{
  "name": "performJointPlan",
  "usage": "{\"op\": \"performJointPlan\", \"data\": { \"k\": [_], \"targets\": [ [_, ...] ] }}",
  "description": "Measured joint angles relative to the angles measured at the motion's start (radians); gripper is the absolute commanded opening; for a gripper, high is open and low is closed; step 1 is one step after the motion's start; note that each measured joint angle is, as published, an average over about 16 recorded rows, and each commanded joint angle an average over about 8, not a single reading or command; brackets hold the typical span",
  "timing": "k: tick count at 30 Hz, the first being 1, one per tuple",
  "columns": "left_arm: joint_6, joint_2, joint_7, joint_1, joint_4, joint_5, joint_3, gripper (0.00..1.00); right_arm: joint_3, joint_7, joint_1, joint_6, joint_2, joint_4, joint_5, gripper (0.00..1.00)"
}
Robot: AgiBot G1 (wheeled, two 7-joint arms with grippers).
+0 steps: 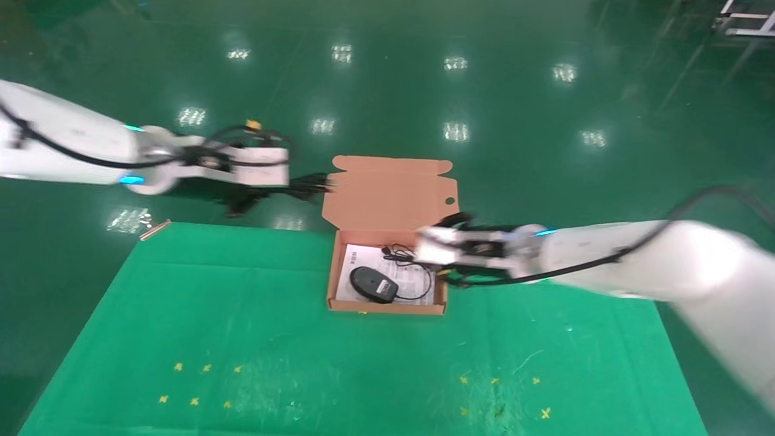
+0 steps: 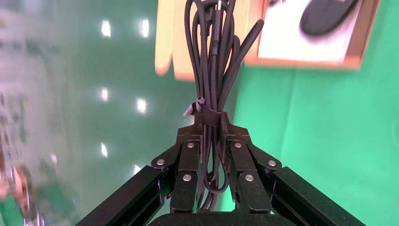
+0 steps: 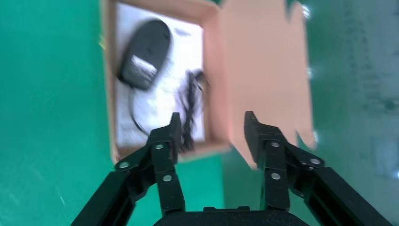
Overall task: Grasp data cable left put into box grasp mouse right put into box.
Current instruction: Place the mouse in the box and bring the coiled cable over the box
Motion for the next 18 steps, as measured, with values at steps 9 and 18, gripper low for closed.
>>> {"op": "performJointPlan", "data": {
  "k": [9,18],
  "targets": [
    [-0.167,0.135,0.257,0.071,0.204,-0.118,-0.028,0.0,0.048,0.028,0.023,-0.03,0.2,0.116,0.045,1.0],
    [-0.282,0.238,0.507,0.135,0.398,-0.251,-0.046,0.0,0.076,0.079,0.041,-0.057,0.361,0.234,0.062,1.0]
  ]
}}
